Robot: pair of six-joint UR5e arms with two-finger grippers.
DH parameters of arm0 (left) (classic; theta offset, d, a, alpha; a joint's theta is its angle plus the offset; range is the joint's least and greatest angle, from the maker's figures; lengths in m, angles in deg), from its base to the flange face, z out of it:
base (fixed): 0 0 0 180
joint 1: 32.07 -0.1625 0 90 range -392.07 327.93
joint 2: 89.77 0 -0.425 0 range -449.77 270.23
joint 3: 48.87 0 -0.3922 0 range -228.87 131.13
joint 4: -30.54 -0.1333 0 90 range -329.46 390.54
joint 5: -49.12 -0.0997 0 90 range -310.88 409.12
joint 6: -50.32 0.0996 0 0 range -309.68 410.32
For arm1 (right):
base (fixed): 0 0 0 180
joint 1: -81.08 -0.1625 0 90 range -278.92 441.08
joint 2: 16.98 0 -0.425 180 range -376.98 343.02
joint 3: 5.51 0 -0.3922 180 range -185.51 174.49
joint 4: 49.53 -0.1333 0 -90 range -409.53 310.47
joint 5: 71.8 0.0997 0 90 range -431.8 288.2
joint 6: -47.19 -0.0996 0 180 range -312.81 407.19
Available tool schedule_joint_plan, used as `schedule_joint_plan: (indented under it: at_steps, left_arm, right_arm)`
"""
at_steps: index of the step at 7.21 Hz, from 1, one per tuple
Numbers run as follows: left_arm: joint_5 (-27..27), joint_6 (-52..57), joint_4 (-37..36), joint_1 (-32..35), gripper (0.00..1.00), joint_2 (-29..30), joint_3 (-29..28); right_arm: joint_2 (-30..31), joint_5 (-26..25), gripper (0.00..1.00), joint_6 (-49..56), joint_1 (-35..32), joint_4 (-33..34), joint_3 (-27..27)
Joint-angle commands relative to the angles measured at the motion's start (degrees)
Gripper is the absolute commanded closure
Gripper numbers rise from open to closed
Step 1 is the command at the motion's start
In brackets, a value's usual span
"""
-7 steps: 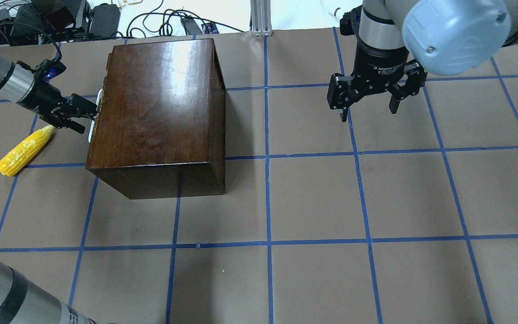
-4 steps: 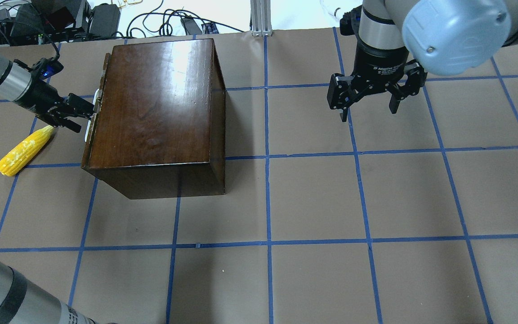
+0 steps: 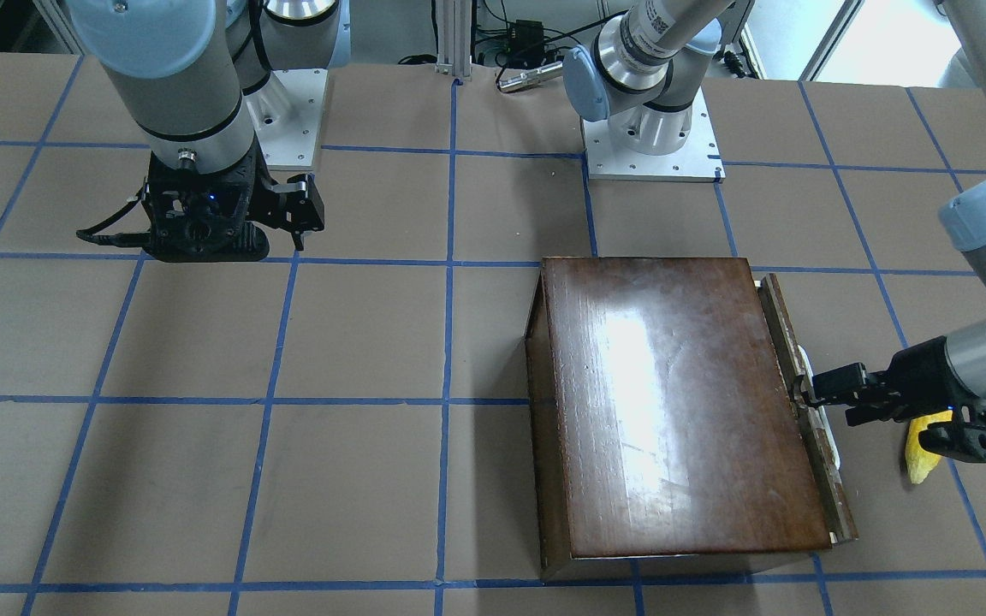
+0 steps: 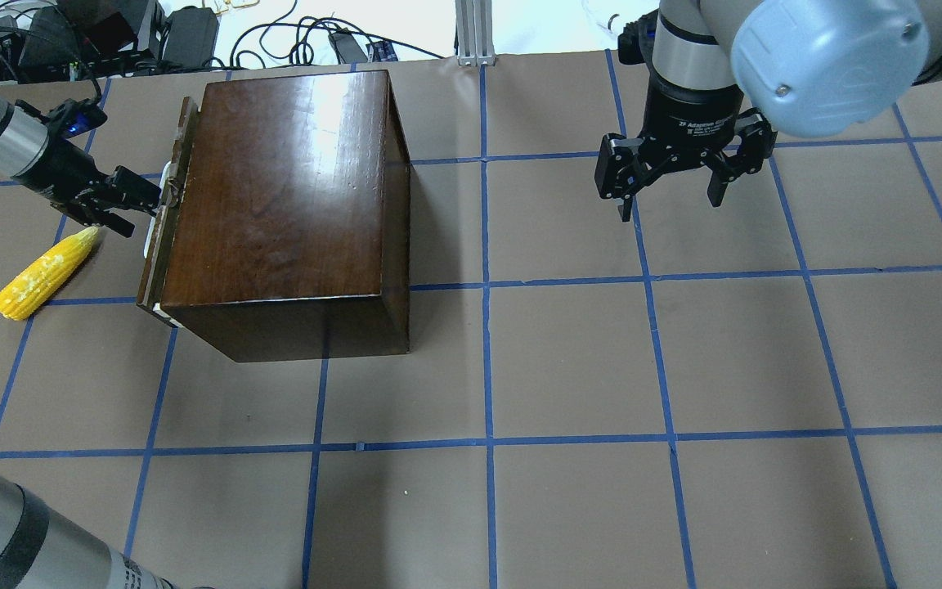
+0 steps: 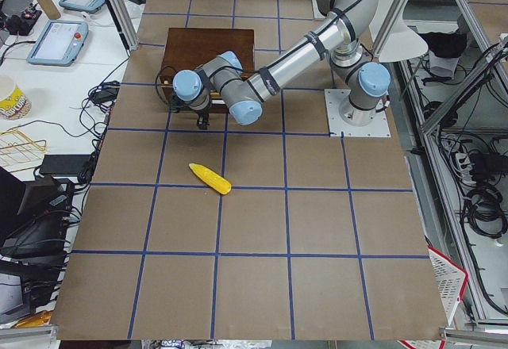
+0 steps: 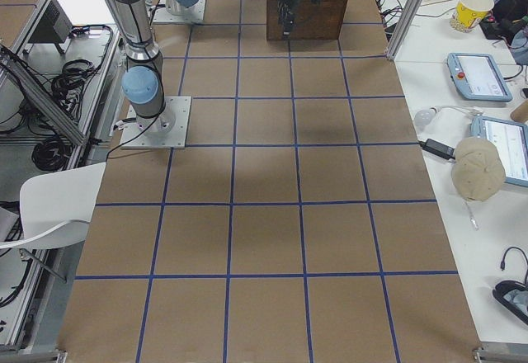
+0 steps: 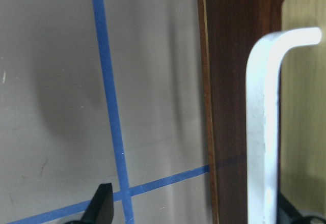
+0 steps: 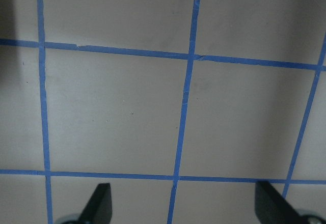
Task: Open drawer and put corn inside
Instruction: 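Pull the drawer handle outward with the left gripper, opening the drawer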
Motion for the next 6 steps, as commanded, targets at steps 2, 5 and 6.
schedule_joint_plan:
  at_steps: [2, 5, 6]
  left_arm:
    - [-1.73, 1.75, -0.09, 0.00, 0.00, 0.02, -0.91]
    - [-3.75, 2.03, -0.09, -0.09, 0.00, 0.11, -2.15]
    - [-3.75, 2.72, -0.09, -0.70, 0.00, 0.37, -2.32]
  right_arm:
    - [0.00, 0.00, 0.00, 0.00, 0.00, 0.00, 0.00]
    - [0.00, 0.00, 0.00, 0.00, 0.00, 0.00, 0.00]
    - [0.00, 0.00, 0.00, 0.00, 0.00, 0.00, 0.00]
